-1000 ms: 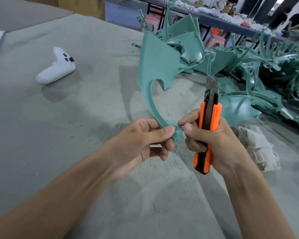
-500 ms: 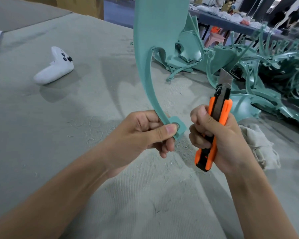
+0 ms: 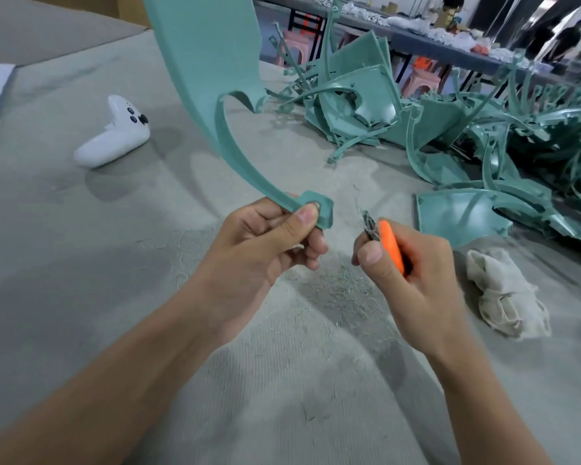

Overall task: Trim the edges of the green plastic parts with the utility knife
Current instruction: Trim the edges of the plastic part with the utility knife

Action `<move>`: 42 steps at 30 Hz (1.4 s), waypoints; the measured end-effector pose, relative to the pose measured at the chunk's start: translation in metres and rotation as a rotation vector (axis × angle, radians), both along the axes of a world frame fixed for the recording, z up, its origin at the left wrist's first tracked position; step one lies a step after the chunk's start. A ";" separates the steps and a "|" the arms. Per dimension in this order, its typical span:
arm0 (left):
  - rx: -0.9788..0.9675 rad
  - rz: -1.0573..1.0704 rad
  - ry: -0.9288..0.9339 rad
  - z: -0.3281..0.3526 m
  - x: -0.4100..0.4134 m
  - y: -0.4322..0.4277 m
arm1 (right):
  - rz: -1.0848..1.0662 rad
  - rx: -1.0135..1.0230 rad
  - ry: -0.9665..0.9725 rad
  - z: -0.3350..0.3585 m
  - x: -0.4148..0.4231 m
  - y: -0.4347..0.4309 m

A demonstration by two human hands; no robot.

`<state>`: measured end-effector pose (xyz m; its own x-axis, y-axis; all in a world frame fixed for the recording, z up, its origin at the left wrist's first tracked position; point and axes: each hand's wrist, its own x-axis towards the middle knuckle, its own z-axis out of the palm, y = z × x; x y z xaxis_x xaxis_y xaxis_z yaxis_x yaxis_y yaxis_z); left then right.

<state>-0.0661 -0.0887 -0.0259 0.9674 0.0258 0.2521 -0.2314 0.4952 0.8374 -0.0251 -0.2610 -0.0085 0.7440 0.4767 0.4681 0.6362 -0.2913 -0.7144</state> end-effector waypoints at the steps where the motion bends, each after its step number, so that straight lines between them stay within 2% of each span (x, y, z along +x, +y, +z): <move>1: -0.005 -0.005 -0.002 0.000 0.000 0.000 | -0.005 0.000 -0.021 0.000 0.000 0.000; 13: -0.046 -0.078 -0.012 -0.003 0.000 -0.002 | -0.097 -0.096 -0.218 -0.007 0.001 0.003; 19: -0.082 -0.116 0.007 -0.003 -0.002 -0.003 | -0.122 -0.085 -0.217 -0.010 0.001 0.005; 23: -0.075 -0.226 -0.014 -0.003 -0.008 -0.008 | -0.195 -0.010 -0.066 -0.010 0.011 -0.002; 28: -0.025 -0.236 -0.024 -0.002 -0.008 -0.009 | -0.194 0.297 0.152 0.000 0.015 -0.010; 31: 0.016 -0.246 -0.018 -0.003 -0.006 -0.004 | -0.117 0.313 0.269 -0.002 0.010 -0.004; 37: 0.121 -0.236 0.045 -0.004 -0.005 -0.003 | 0.178 0.363 0.557 0.000 0.005 0.001; 39: 0.160 -0.210 0.054 -0.004 -0.005 -0.003 | 0.230 0.408 0.614 0.001 0.005 0.000; 42: 0.182 -0.167 0.067 -0.004 -0.003 -0.003 | 0.232 0.363 0.611 0.003 0.006 -0.003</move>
<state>-0.0692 -0.0914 -0.0296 0.9691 -0.1755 0.1733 -0.1003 0.3617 0.9269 -0.0193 -0.2638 -0.0058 0.8212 0.5475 0.1612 0.1110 0.1239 -0.9861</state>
